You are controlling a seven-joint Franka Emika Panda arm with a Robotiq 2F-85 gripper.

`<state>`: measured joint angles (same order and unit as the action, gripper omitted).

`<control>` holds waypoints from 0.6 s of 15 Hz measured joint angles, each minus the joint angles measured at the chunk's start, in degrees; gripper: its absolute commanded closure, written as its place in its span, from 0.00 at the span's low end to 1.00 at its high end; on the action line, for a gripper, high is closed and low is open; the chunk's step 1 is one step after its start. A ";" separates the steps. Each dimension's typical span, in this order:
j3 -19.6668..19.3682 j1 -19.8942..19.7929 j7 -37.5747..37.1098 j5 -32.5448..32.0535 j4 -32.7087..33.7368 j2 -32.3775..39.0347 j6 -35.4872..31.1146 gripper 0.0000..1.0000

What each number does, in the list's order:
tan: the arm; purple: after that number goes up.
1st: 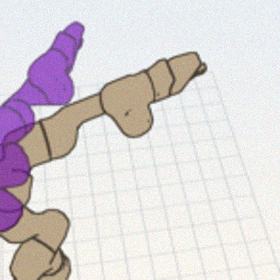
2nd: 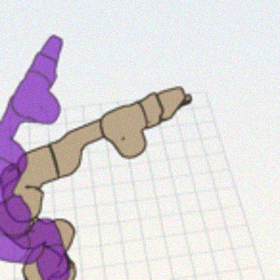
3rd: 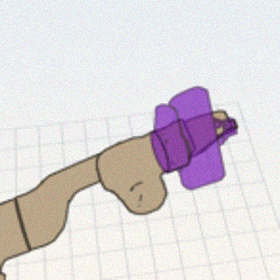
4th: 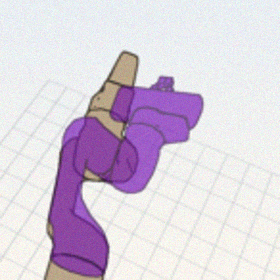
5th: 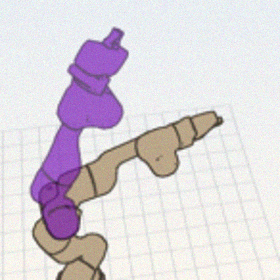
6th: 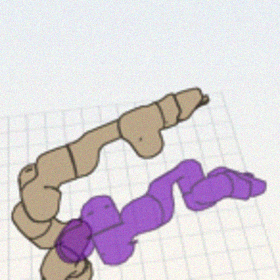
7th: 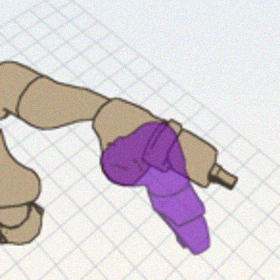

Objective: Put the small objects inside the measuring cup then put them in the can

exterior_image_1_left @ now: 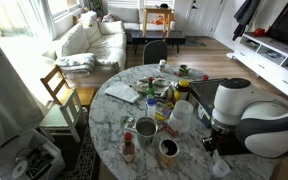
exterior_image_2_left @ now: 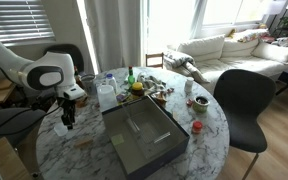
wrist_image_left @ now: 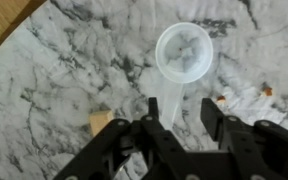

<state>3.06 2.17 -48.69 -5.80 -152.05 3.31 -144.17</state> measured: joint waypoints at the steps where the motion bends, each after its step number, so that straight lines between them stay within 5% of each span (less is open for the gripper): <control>1: -0.11 0.00 0.00 -0.26 0.00 -0.78 0.01 0.10; 3: -0.20 -0.03 0.99 -0.25 -0.11 -3.43 0.07 0.00; 9: -0.21 0.14 16.14 11.70 -0.79 -17.00 6.14 0.00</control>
<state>2.85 2.31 -32.55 5.90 -152.84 -13.69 -138.03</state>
